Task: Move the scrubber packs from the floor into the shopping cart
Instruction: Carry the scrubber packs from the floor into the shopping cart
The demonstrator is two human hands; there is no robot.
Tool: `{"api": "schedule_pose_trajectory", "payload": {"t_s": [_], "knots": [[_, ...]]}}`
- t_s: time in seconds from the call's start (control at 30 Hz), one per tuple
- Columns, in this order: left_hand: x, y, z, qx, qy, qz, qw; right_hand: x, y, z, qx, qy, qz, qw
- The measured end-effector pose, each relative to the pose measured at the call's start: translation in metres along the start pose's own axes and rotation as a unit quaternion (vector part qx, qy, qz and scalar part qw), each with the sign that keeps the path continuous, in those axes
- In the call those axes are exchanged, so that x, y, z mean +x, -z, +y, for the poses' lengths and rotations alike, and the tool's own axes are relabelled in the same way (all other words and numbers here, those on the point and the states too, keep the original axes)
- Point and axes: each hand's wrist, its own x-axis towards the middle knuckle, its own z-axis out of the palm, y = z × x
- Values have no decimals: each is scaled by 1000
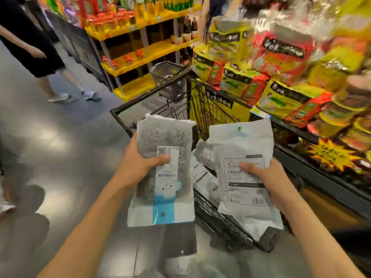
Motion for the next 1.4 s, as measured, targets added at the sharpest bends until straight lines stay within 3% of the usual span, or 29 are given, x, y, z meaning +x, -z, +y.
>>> {"api": "schedule_pose_trajectory", "payload": {"t_s": [0.27,0.47,0.67,0.83,1.0,1.13,1.2,1.4], "knots": [[162,-90,-5,47,27,-221,974,60,47,15,-61,-32,130,989],[271,-167,-38,100,12,-376,921,120,79,53,-189,-120,142,964],[364,-237,-122,229,-16,-518,824,202,107,126,-386,-231,37,892],[415,-284,-186,358,-86,-642,673,256,107,178,-486,-263,-45,832],[430,-330,-223,448,-117,-672,577,284,103,195,-574,-264,-46,774],[423,-353,-228,534,-184,-628,535,284,97,195,-620,-216,0,754],[416,-357,-224,553,-232,-597,533,276,97,193,-613,-202,24,763],[392,-349,-200,508,-309,-547,589,234,95,176,-551,-207,84,804]]}}
